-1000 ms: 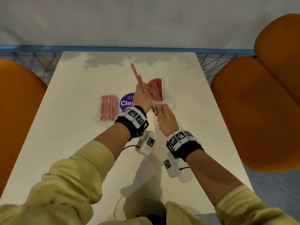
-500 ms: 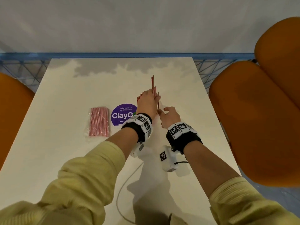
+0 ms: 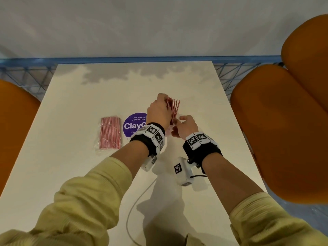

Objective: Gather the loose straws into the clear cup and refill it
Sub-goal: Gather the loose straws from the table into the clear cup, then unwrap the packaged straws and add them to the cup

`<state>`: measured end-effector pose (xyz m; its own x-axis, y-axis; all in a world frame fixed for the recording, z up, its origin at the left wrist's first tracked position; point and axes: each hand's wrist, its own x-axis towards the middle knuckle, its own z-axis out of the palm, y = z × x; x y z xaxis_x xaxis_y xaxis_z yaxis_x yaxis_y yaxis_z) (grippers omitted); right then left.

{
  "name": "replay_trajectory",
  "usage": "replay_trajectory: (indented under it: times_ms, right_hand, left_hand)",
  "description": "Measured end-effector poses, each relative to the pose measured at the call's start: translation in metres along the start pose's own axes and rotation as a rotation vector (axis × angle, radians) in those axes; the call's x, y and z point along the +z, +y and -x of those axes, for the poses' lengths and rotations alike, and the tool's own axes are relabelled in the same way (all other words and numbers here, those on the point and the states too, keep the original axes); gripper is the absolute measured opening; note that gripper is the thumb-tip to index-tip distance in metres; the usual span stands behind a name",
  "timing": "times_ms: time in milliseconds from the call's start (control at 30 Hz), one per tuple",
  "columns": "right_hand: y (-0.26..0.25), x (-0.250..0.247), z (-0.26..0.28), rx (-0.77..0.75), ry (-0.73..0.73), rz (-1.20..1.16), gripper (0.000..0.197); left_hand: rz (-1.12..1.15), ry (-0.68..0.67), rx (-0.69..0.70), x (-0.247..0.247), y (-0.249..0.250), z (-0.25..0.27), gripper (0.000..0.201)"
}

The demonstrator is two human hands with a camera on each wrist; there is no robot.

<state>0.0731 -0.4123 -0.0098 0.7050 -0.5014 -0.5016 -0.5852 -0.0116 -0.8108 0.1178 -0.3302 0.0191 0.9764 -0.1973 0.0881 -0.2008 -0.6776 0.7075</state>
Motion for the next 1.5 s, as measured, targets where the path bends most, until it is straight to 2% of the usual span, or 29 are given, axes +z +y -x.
replay_trajectory:
  times_ms: [67,133,233,300,367,433,533,600,667,700,833,900,967,1033,1066,1133,1200,1300,1366,1433,1500]
  right_hand:
    - [-0.001,0.000,0.001,-0.006,0.001,0.010,0.037]
    - [-0.002,-0.001,0.001,-0.020,-0.008,0.006,0.037]
    - [-0.003,-0.001,0.005,-0.041,0.013,0.051,0.037]
    - [-0.003,-0.001,0.008,-0.109,0.099,0.138,0.036]
    - [-0.003,0.001,0.015,-0.253,0.210,0.168,0.029]
    - [-0.007,0.007,0.028,-0.432,0.250,0.130,0.016]
    - [-0.013,0.029,0.048,-0.649,0.104,0.163,0.006]
    - [-0.013,0.051,0.056,-0.710,-0.046,0.239,0.006]
    - [-0.011,0.076,0.060,-0.676,-0.175,0.330,0.003]
    - [-0.009,0.087,0.061,-0.624,-0.218,0.384,0.009]
    - [0.002,0.127,0.058,-0.381,-0.364,0.493,0.041]
    - [0.006,0.139,0.055,-0.284,-0.410,0.531,0.050]
    - [0.009,0.147,0.053,-0.173,-0.447,0.503,0.045]
    - [0.013,0.154,0.053,-0.103,-0.463,0.411,0.020]
    - [0.016,0.158,0.051,-0.074,-0.475,0.337,0.020]
    - [0.022,0.161,0.052,0.010,-0.492,0.237,0.043]
    - [0.025,0.159,0.059,0.023,-0.525,0.208,0.038]
    - [0.024,0.151,0.069,0.012,-0.543,0.145,0.033]
    - [0.023,0.146,0.073,0.008,-0.551,0.068,0.028]
    - [0.021,0.138,0.078,0.013,-0.543,0.000,0.026]
    - [0.020,0.128,0.080,-0.025,-0.532,-0.098,0.027]
  left_hand:
    - [-0.025,0.005,0.147,-0.004,-0.001,0.002,0.040]
    - [-0.196,-0.071,0.274,-0.002,-0.003,0.001,0.047]
    - [-0.515,-0.283,0.312,0.001,-0.008,-0.001,0.055]
    - [-0.520,-0.332,0.303,-0.004,-0.012,0.000,0.056]
    - [-0.380,-0.271,0.292,-0.014,-0.015,0.002,0.054]
    - [-0.206,-0.129,0.211,-0.030,-0.025,0.002,0.052]
    - [-0.042,0.086,-0.037,-0.056,-0.057,-0.001,0.053]
    - [0.009,0.187,-0.230,-0.074,-0.087,0.002,0.054]
    - [-0.010,0.239,-0.390,-0.088,-0.119,0.009,0.055]
    - [-0.033,0.238,-0.448,-0.093,-0.133,0.014,0.056]
    - [-0.115,0.098,-0.581,-0.097,-0.170,0.033,0.058]
    - [-0.112,0.011,-0.614,-0.095,-0.180,0.040,0.058]
    - [-0.086,-0.059,-0.625,-0.094,-0.183,0.046,0.059]
    - [-0.071,-0.105,-0.627,-0.092,-0.183,0.049,0.056]
    - [-0.053,-0.129,-0.642,-0.091,-0.183,0.051,0.053]
    - [0.010,-0.180,-0.674,-0.090,-0.180,0.054,0.047]
    - [0.076,-0.266,-0.636,-0.090,-0.176,0.058,0.031]
    - [0.119,-0.349,-0.554,-0.090,-0.171,0.064,0.032]
    - [0.226,-0.308,-0.558,-0.088,-0.169,0.067,0.028]
    - [0.396,-0.248,-0.564,-0.087,-0.166,0.070,0.040]
    - [0.567,-0.225,-0.516,-0.089,-0.159,0.073,0.041]
